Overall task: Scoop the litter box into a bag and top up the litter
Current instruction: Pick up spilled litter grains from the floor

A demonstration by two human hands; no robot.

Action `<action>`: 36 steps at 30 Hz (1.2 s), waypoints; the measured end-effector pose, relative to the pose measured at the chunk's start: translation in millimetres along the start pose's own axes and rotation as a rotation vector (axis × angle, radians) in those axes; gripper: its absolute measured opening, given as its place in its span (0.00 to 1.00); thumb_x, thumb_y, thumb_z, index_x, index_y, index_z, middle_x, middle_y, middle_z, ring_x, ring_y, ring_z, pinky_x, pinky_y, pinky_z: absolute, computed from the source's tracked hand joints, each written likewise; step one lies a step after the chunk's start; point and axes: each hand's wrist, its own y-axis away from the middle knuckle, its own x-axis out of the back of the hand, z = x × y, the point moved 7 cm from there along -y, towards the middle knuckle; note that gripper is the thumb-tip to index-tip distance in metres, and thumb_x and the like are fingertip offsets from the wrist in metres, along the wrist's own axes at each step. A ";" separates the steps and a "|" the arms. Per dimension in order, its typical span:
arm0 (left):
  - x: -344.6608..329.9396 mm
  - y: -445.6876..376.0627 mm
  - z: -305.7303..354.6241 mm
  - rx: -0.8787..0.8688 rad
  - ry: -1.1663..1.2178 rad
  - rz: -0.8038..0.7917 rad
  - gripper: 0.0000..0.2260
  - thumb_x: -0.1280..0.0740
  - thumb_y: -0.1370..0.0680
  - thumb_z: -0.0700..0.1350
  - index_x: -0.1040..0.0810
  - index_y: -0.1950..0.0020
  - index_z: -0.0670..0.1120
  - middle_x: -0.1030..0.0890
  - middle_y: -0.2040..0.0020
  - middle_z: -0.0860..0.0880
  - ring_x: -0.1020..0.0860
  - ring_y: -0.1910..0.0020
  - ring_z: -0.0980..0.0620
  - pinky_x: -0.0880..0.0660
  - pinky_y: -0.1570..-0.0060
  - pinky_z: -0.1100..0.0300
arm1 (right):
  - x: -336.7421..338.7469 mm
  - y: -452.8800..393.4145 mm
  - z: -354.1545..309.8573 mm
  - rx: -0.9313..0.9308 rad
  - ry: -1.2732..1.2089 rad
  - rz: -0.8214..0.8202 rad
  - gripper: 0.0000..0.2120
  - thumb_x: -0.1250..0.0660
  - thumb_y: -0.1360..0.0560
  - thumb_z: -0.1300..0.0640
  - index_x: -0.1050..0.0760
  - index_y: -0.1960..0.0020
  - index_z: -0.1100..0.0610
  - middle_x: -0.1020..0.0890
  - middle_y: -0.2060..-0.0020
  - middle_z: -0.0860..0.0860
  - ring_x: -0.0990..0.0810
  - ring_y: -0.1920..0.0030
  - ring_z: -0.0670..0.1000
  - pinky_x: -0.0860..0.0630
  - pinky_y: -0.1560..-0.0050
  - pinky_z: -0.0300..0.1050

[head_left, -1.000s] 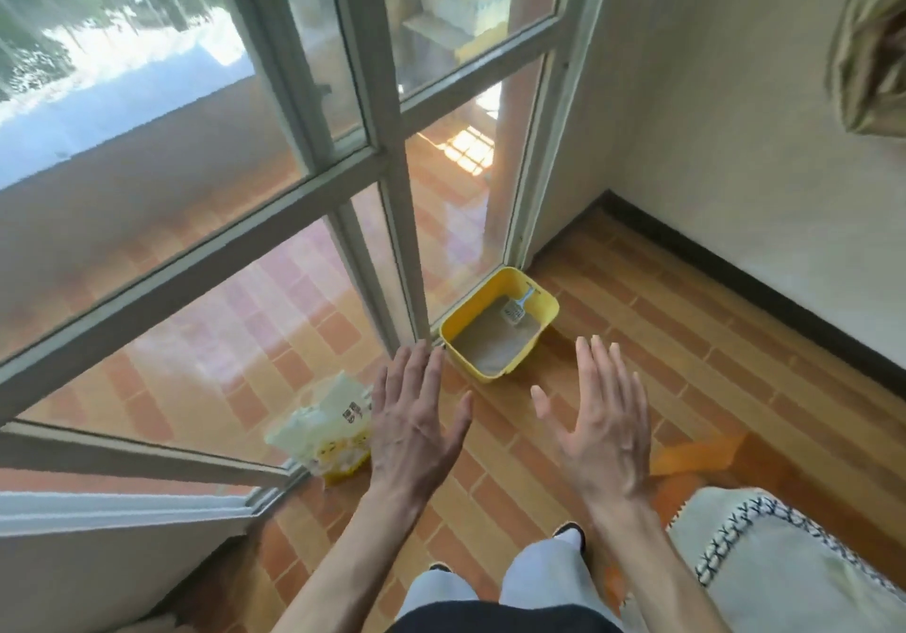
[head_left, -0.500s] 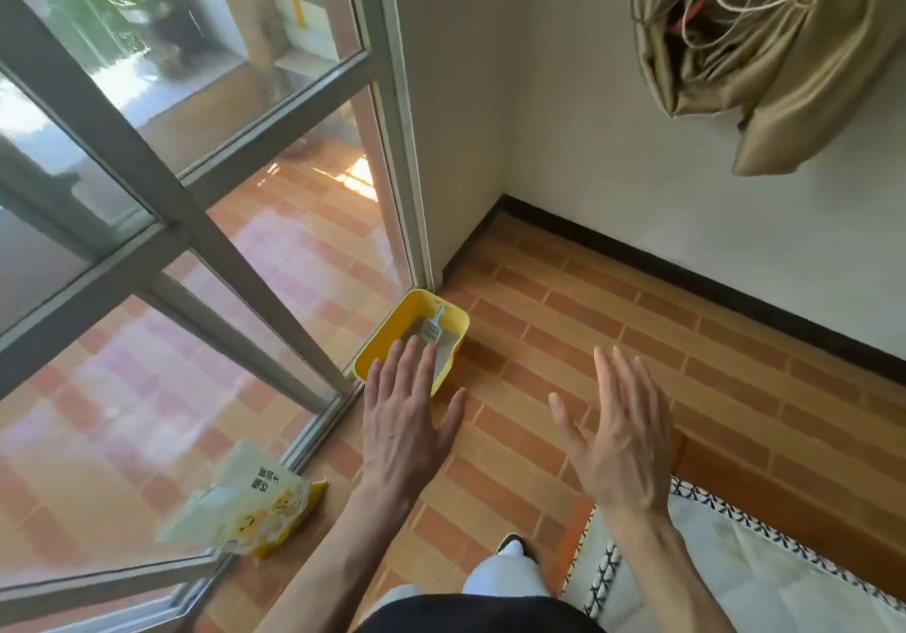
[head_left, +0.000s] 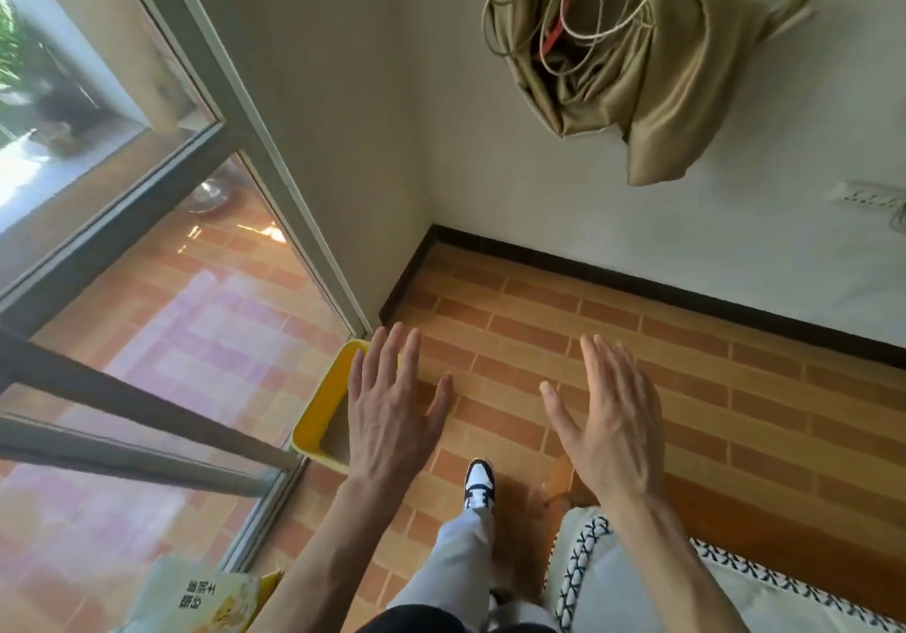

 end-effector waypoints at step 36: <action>-99.7 -416.9 24.3 0.233 -0.003 0.103 0.30 0.41 0.18 0.65 0.33 0.21 0.49 0.30 0.22 0.47 0.37 0.20 0.47 0.38 0.22 0.44 | -90.1 -486.5 -65.1 0.454 -0.092 -0.182 0.36 0.49 0.19 0.30 0.43 0.18 0.50 0.38 0.20 0.50 0.40 0.20 0.51 0.44 0.21 0.52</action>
